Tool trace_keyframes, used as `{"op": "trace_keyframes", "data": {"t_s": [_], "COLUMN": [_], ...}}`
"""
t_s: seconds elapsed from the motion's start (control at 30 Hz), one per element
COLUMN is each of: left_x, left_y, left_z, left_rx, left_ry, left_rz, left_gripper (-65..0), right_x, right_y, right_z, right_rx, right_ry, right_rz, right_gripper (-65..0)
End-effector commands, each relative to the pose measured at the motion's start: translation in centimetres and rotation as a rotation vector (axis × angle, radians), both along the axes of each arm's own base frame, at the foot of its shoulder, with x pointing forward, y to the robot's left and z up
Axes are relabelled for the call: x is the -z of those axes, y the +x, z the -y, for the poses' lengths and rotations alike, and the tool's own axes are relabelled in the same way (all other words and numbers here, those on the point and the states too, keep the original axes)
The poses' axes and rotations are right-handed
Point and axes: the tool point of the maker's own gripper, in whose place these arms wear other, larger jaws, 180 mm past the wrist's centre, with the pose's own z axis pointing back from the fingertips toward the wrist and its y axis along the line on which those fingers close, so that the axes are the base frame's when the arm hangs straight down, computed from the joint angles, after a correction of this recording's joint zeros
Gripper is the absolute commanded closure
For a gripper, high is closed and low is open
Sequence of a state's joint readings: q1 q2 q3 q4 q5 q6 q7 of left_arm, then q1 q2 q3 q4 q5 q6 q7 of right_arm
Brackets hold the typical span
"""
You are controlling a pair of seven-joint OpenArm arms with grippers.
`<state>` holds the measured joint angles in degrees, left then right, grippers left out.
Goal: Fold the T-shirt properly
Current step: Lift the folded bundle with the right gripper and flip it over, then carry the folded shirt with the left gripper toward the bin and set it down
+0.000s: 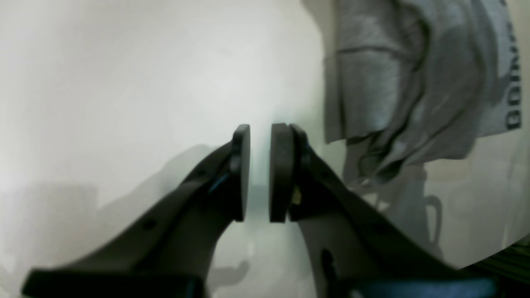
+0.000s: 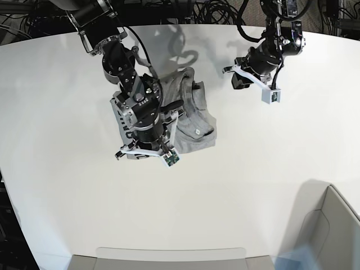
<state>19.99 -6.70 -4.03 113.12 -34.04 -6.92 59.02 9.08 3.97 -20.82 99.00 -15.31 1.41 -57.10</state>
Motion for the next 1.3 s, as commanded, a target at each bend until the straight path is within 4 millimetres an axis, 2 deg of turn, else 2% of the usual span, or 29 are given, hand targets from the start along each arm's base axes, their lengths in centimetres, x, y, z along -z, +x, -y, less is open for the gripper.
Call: {"op": "trace_keyframes", "data": {"t_s": [0.0, 0.1, 0.17, 0.27, 0.37, 0.53, 0.63, 0.73, 0.8, 0.93, 1.0, 1.1, 1.17, 1.27], "left_x": [-1.6, -2.0, -2.7, -3.3, -4.5, -5.4, -4.3, -3.7, -2.6, 1.3, 1.3, 1.2, 1.4, 1.3], "left_y": [0.8, 0.6, 1.6, 2.4, 3.0, 2.8, 3.0, 3.4, 4.0, 5.3, 6.4, 8.1, 8.9, 9.9], "left_z": [1.2, 4.5, 6.2, 6.8, 7.8, 12.1, 14.8, 16.2, 16.2, 15.1, 14.1, 10.6, 7.3, 4.0], "left_rx": [0.037, 0.125, 0.167, 0.171, 0.172, 0.286, 0.372, 0.419, 0.422, 0.408, 0.371, 0.258, 0.189, 0.122], "left_ry": [-0.014, -0.050, -0.066, -0.078, -0.102, -0.151, -0.159, -0.155, -0.140, -0.092, -0.087, -0.077, -0.045, -0.010], "left_rz": [0.064, 0.074, 0.102, 0.131, 0.188, 0.222, 0.196, 0.185, 0.159, 0.059, 0.078, 0.087, 0.084, 0.098], "left_gripper": [-8.2, -8.4, -8.7, -10.9, -10.4, -6.6, -6.4, -6.4, -6.5, -6.5, -6.5, -6.5, -6.5, -6.5], "right_x": [-1.2, -1.1, -0.8, -0.1, 1.5, 4.1, 5.4, 6.4, 6.7, 7.4, 7.8, 8.5, 9.0, 9.5], "right_y": [1.0, 1.6, 1.9, 1.8, 1.0, -0.3, -1.2, -1.9, -2.4, -3.2, -3.7, -4.9, -6.1, -7.9], "right_z": [1.2, 5.4, 8.1, 10.6, 11.6, 12.2, 12.0, 12.0, 11.9, 11.7, 11.6, 11.0, 9.3, 6.8], "right_rx": [0.031, 0.122, 0.177, 0.197, 0.132, 0.121, 0.129, 0.132, 0.132, 0.128, 0.128, 0.113, 0.056, -0.027], "right_ry": [0.006, 0.035, 0.080, 0.150, 0.201, 0.248, 0.253, 0.254, 0.254, 0.255, 0.257, 0.255, 0.243, 0.232], "right_rz": [0.046, 0.028, 0.003, -0.053, -0.149, -0.229, -0.262, -0.287, -0.296, -0.316, -0.330, -0.355, -0.378, -0.407], "right_gripper": [0.0, 0.0, 0.0, 0.0, 0.0, 0.0, 0.0, 0.0, 0.0, 0.0, 0.0, 0.0, 0.0, 0.0]}}
